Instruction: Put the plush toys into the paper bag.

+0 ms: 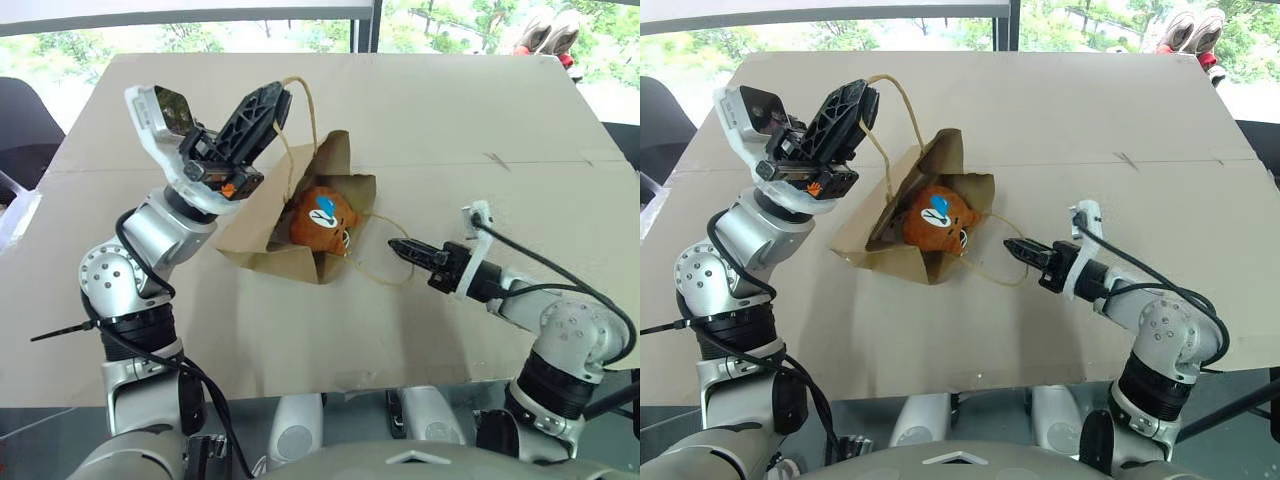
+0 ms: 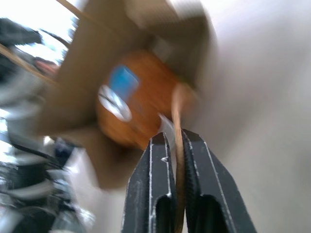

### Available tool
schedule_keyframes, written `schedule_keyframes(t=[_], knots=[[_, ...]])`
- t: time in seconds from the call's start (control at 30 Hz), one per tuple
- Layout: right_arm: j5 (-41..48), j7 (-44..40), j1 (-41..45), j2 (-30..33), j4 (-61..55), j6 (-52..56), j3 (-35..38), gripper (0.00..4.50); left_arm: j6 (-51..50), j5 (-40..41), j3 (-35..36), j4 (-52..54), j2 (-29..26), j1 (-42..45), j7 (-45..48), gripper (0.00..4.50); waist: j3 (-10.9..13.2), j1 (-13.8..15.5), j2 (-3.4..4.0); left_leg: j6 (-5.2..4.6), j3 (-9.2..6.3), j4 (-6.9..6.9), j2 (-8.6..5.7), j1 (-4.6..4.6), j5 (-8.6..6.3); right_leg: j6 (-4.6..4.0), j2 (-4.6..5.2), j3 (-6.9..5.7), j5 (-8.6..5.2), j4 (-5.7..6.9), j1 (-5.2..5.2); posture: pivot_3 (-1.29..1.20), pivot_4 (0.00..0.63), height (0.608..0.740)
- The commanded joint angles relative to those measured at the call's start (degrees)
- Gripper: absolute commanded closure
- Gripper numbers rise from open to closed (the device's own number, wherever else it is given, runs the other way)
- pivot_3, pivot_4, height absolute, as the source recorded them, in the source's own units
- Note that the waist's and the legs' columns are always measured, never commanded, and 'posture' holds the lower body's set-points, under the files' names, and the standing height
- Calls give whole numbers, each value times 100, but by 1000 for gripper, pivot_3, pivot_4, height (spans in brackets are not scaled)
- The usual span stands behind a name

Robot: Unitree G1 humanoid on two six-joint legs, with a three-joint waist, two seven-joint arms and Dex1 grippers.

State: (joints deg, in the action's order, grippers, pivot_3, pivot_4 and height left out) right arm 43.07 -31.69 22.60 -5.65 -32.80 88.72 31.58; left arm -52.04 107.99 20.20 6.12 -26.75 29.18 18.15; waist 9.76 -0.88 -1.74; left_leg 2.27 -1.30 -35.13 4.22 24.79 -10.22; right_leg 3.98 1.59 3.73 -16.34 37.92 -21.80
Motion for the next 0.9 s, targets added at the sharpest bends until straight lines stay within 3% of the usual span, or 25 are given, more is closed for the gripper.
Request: schedule_keyframes(t=[0.03, 0.13, 0.23, 0.37, 0.43, 0.53, 0.57, 0.63, 0.67, 0.7, 0.73, 0.83, 0.87, 0.9], knots=[[1545, 475, 1055, -262, -390, 196, 1218, 4460, 309, -184, 133, -65, 4, 279, -70, 4500, 4, 2, 7, 0, 0, 0, 0, -1, 0, 0, 0, 0, 1, 0, 0, 0, 150, 740], [2847, 1598, 1646, -85, -210, -89, 1458, 4460, 396, -663, 87, -290, -102, 471, 0, 4500, 4, 10, 7, 0, -5, 1, 0, -2, 0, -1, -1, -3, 0, 0, 1, 0, 150, 740], [3776, 2809, 1837, 455, 66, -537, 1114, 4460, 437, -1594, -189, -532, -263, 666, 176, 4500, 9, 1, 15, -1, -4, 6, 0, 3, 0, -1, 0, -2, 0, -4, -1, 0, 150, 740], [3710, 3423, 1309, 1264, 303, -730, 574, 4460, 624, -2759, -520, -957, -260, 840, 377, 4500, 8, 7, 13, -2, 0, 9, -2, 1, -1, -2, 2, 1, 0, -10, -2, 0, 150, 740], [3258, 3496, 1114, 1683, 295, -1103, 328, 4460, 722, -3534, -893, -1103, -308, 901, 621, 4500, 10, -7, 16, -2, 1, 10, -3, 6, -1, -2, 1, 2, -1, -11, -4, 0, 150, 740], [2845, 3448, 990, 2230, 136, -1522, -1, 3751, 612, -4001, -1027, -1238, -383, 988, 927, 4500, 13, -16, 21, -3, 6, 10, -4, 9, -1, -1, 1, 8, 0, -11, -10, 0, 150, 740], [2868, 3447, 964, 2349, 111, -1607, -64, 3321, 557, -4033, -989, -1243, -429, 997, 1095, 3787, 13, -34, 21, -3, 6, 10, -3, 7, -1, 0, 0, 8, -1, -10, -10, 0, 150, 740], [2925, 3482, 906, 2698, 17, -1702, -118, 2311, 565, -4231, -931, -1218, -590, 980, 1408, 3050, 13, -73, 21, -3, 5, 13, -1, 8, -1, -1, -4, 10, -1, -9, -14, 0, 150, 740], [3080, 3475, 852, 2906, -38, -1722, -97, 1697, 603, -4378, -916, -1211, -694, 960, 1551, 2449, 13, -92, 21, -3, 4, 17, 0, 8, -1, -1, -5, 10, -1, -9, -15, 0, 150, 740], [3481, 3314, 690, 3271, -147, -1675, 1, 1411, 640, -4495, -883, -1194, -866, 917, 1828, 1970, 14, -99, 22, -3, 4, 21, 0, 9, -1, -1, -4, 10, -1, -9, -17, 0, 150, 740], [3950, 3153, 472, 3646, -224, -1649, 160, 1411, 601, -4512, -824, -1174, -1025, 882, 2107, 1702, 14, -103, 20, -3, 4, 21, 0, 9, -1, -1, -4, 10, -1, -10, -17, 0, 150, 740], [4926, 2796, -295, 4624, -282, -1745, 616, 1411, 558, -4692, -902, -988, -1435, 669, 2948, 310, 15, -98, 19, -5, 6, 31, -1, 16, -2, -1, -1, 10, -2, -26, -17, 0, 150, 740], [5096, 2702, -556, 4899, -291, -1786, 764, 1411, 596, -4827, -997, -893, -1558, 560, 3236, 25, 13, -104, 17, -9, 9, 35, -2, 16, -5, -1, 3, 10, -2, -34, -15, 0, 150, 740], [5248, 2615, -828, 5157, -291, -1847, 908, 1411, 744, -5052, -1149, -756, -1667, 416, 3541, 25, 13, -103, 17, -10, 11, 35, -1, 9, -6, -1, 3, 11, -3, -35, -8, 0, 150, 740]])
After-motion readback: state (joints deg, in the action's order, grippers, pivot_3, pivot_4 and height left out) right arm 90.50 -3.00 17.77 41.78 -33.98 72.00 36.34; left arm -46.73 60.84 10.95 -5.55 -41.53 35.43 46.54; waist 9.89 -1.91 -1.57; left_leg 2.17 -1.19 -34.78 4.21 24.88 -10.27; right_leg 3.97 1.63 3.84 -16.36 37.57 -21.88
